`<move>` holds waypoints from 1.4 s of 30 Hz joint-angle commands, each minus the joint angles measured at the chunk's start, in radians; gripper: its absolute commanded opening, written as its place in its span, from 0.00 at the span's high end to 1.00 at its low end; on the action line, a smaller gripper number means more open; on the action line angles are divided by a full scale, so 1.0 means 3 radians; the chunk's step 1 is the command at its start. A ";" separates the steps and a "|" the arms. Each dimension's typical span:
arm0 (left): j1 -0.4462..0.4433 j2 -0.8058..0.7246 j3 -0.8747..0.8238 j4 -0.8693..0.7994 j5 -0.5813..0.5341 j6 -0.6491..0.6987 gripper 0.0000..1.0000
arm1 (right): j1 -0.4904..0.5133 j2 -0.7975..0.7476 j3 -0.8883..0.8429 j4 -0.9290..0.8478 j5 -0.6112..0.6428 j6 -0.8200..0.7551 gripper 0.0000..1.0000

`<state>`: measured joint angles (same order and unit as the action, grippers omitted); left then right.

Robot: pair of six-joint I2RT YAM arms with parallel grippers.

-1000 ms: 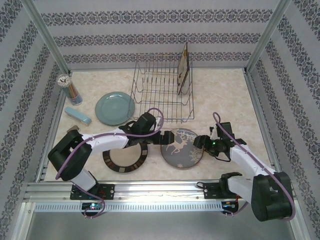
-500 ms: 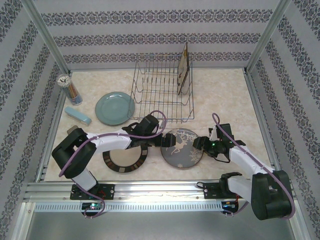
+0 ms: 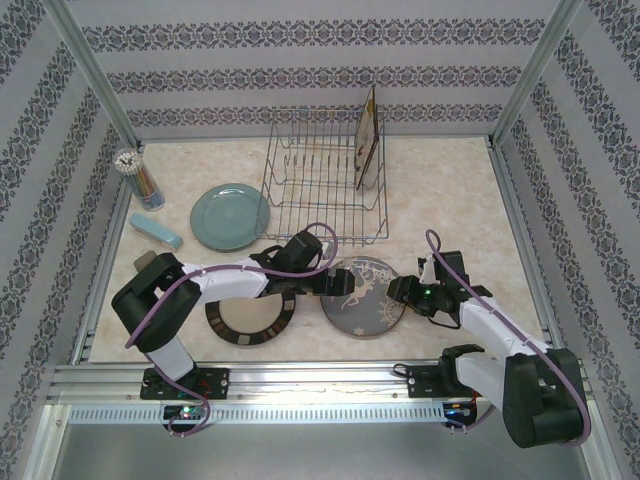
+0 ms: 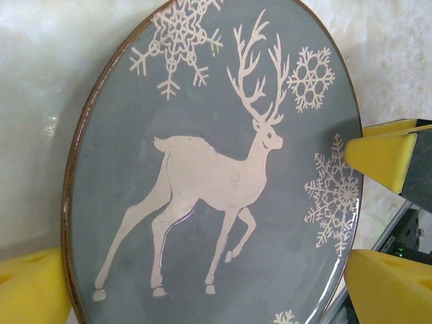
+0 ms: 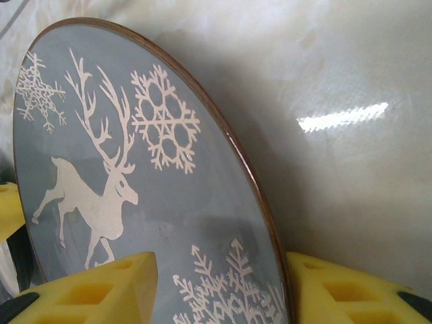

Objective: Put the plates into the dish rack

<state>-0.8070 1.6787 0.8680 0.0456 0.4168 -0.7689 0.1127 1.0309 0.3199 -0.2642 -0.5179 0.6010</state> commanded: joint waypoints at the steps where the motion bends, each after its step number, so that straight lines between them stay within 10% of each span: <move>1: -0.0077 0.0033 0.0110 0.0088 0.0057 -0.0045 0.00 | -0.0033 -0.0094 -0.0033 0.0120 -0.0140 0.0042 0.51; 31: -0.0112 0.0120 0.0170 0.0119 0.0071 -0.0060 0.00 | -0.0084 0.0181 0.0023 0.0691 -0.0727 0.0127 0.58; 42: -0.0112 0.0101 0.0135 0.0142 0.0072 -0.0064 0.00 | -0.0148 0.0092 -0.0008 0.0742 -0.0790 0.0200 0.80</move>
<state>-0.8108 1.7065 0.8776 0.0135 0.3649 -0.7834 0.0605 1.0836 0.3088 -0.1143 -0.6380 0.6453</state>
